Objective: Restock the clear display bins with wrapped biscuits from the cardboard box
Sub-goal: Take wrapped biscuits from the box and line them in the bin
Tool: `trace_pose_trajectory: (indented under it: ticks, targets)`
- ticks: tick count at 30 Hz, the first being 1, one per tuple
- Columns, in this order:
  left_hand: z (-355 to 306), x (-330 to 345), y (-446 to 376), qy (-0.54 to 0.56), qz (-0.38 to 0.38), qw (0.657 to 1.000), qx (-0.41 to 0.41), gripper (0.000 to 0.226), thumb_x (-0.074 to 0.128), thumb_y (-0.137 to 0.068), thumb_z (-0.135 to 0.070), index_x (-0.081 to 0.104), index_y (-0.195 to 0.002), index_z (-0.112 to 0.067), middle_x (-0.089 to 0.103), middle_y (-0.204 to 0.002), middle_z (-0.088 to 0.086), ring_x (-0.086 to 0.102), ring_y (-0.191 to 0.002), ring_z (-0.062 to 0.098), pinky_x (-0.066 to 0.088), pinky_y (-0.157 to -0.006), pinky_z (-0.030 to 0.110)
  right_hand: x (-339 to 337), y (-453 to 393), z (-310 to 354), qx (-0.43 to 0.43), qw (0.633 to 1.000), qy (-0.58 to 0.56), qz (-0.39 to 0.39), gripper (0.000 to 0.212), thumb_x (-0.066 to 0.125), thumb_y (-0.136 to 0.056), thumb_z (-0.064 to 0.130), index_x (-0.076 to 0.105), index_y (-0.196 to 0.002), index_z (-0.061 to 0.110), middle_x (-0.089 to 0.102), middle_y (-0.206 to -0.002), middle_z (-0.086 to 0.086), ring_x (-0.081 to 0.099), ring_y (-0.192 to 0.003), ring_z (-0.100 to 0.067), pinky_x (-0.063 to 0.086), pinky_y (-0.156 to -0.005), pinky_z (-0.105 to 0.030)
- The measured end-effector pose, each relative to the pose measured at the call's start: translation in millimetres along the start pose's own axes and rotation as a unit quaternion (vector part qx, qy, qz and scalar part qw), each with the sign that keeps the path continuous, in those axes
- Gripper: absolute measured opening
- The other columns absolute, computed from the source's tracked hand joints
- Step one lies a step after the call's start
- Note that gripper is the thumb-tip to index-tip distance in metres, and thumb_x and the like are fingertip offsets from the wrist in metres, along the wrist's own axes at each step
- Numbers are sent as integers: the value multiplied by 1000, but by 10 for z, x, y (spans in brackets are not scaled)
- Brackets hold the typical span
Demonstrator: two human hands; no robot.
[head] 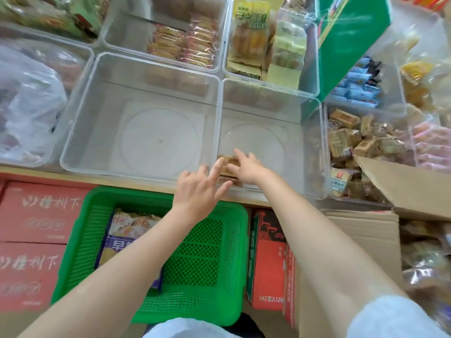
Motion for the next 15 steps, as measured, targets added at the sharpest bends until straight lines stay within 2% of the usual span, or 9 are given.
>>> trace_pose_trajectory:
  ticks: [2, 3, 4, 5, 6, 7, 11, 13, 15]
  targets:
    - [-11, -40, 27, 31, 31, 999, -32, 70, 22, -101, -62, 38, -154, -20, 69, -103, 14, 67, -78, 28, 42, -70, 36, -125, 282, -2, -14, 997, -42, -61, 63, 46, -102, 47, 19, -158, 37, 25, -161, -13, 30, -145, -36, 28, -117, -53]
    - [-39, -56, 26, 62, 39, 995, -61, 68, 21, -103, -61, 28, -158, -21, 61, -128, 20, 64, -108, 31, 44, -88, 41, -207, 474, -23, -26, 993, -73, -92, 58, 47, -102, 43, 28, -156, 33, 31, -157, -12, 37, -141, -34, 31, -115, -51]
    - [-104, -84, 18, 100, 52, 990, -89, 68, 22, -104, -59, 18, -160, -20, 40, -153, 23, 45, -138, 33, 33, -109, 46, -299, 696, -62, -41, 986, -105, -124, 49, 47, -102, 39, 41, -149, 29, 40, -150, -10, 45, -134, -31, 36, -112, -48]
    - [-221, -149, 13, 137, 57, 983, -106, 70, 26, -104, -57, 14, -161, -17, 17, -165, 21, 19, -152, 32, 18, -120, 48, -398, 954, -115, -59, 977, -132, -160, 39, 48, -101, 35, 54, -138, 25, 51, -140, -7, 53, -124, -27, 41, -107, -44]
    - [-389, -236, 16, 176, 44, 977, -110, 70, 32, -104, -53, 17, -160, -14, 6, -167, 18, 6, -155, 31, 8, -123, 47, -484, 1230, -186, -76, 965, -151, -199, 30, 49, -101, 31, 64, -125, 21, 60, -126, -5, 58, -111, -22, 47, -99, -40]
    - [-612, -350, 28, 224, 23, 969, -100, 66, 40, -104, -47, 25, -157, -11, 9, -167, 19, 6, -154, 32, 8, -123, 47, -557, 1522, -288, -90, 952, -165, -241, 24, 50, -101, 27, 69, -113, 19, 66, -111, -2, 61, -97, -18, 50, -90, -38]
    - [-1632, -801, 258, 425, 3, 905, -22, 38, 57, -99, -27, 55, -134, -12, 49, -138, 8, 43, -132, 28, 33, -105, 32, -732, 2673, -911, -100, 867, -210, -440, 20, 53, -98, 21, 72, -98, 15, 70, -80, 5, 66, -74, -12, 51, -71, -30]
    - [-2080, -932, 419, 475, 40, 879, 20, 41, 60, -97, -36, 53, -133, -19, 49, -127, -1, 48, -125, 22, 38, -99, 31, -720, 3087, -1322, -61, 821, -208, -528, 18, 55, -97, 18, 73, -97, 14, 68, -78, 9, 61, -69, -3, 47, -68, -20]
    - [-2444, -968, 564, 488, 85, 867, 55, 62, 62, -92, -53, 40, -145, -31, 46, -139, -4, 42, -133, 19, 37, -109, 39, -650, 3322, -1743, 3, 811, -184, -555, 15, 58, -96, 15, 72, -96, 14, 66, -79, 8, 57, -71, -3, 47, -69, -22]
Point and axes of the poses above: each hand's wrist, its own y-axis away from the middle knuckle, its own x-axis out of the palm, z = x × y, the point moved 3 cm from there along -y, towards the middle knuckle
